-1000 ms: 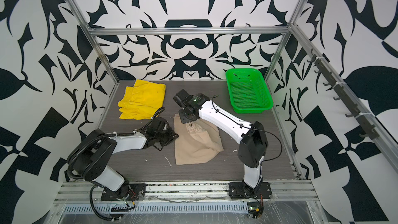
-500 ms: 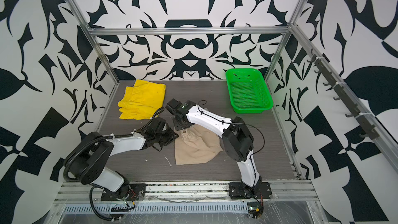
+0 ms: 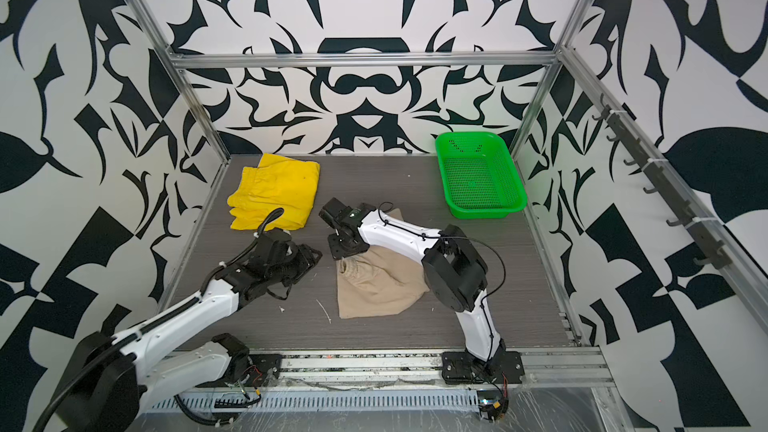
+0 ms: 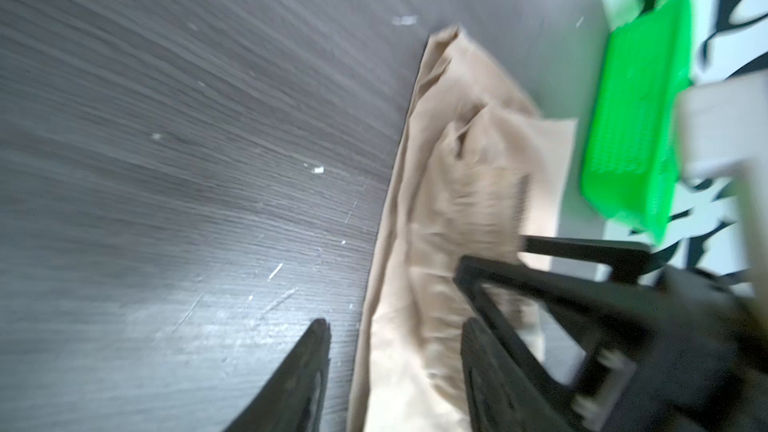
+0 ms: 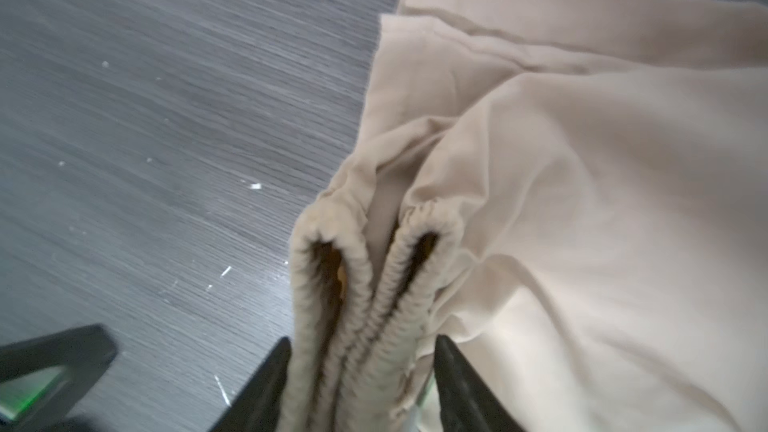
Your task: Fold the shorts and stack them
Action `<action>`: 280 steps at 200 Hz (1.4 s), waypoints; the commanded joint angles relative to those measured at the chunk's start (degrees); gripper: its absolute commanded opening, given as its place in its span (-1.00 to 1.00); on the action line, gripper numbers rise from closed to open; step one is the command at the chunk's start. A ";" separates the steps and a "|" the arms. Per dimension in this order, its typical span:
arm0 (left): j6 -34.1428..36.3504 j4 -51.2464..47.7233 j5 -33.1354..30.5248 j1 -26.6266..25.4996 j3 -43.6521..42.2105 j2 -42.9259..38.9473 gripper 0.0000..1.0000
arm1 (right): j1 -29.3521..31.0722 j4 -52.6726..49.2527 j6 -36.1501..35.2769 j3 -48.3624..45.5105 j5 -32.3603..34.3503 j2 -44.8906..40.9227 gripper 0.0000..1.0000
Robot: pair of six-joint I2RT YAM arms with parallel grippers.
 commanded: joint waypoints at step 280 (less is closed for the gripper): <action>-1.96 39.48 25.49 0.24 4.82 28.32 -0.58 | -38.72 18.65 -5.77 -40.31 -24.98 -22.85 0.46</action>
